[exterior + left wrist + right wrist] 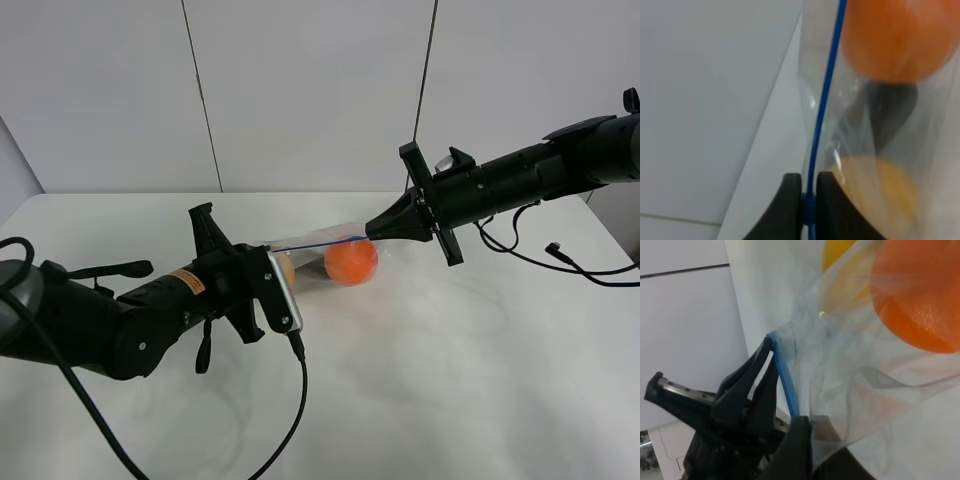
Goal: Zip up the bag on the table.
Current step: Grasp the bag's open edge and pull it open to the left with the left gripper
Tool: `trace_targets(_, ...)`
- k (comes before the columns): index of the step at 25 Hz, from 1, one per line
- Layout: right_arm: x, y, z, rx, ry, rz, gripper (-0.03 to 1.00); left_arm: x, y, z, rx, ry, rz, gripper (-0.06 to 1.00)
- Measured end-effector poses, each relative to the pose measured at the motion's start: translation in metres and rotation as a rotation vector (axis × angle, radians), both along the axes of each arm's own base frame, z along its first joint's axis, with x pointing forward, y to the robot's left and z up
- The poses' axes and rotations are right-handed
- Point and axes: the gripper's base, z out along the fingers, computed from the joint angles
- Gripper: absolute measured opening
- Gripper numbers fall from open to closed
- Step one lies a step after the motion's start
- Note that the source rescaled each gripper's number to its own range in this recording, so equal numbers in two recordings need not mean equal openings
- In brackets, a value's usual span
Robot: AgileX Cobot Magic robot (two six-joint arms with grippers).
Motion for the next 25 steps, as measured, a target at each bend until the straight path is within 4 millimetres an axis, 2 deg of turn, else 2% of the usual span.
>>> trace_targets(10,-0.001,0.001,0.000,0.006,0.005,0.011,0.00,-0.011,0.038,-0.017,0.042,0.005,0.095,0.00)
trace_targets(15,-0.001,0.001,0.000,0.006,0.006,0.012,0.00,-0.005,0.055,-0.017,0.041,0.000,0.163,0.00)
trace_targets(21,-0.001,0.001,0.001,0.009,0.008,0.013,0.00,0.000,0.085,-0.021,0.051,0.015,0.270,0.00)
trace_targets(25,-0.001,0.002,0.001,0.016,0.009,0.010,0.00,0.002,0.089,-0.020,0.057,0.001,0.267,0.00)
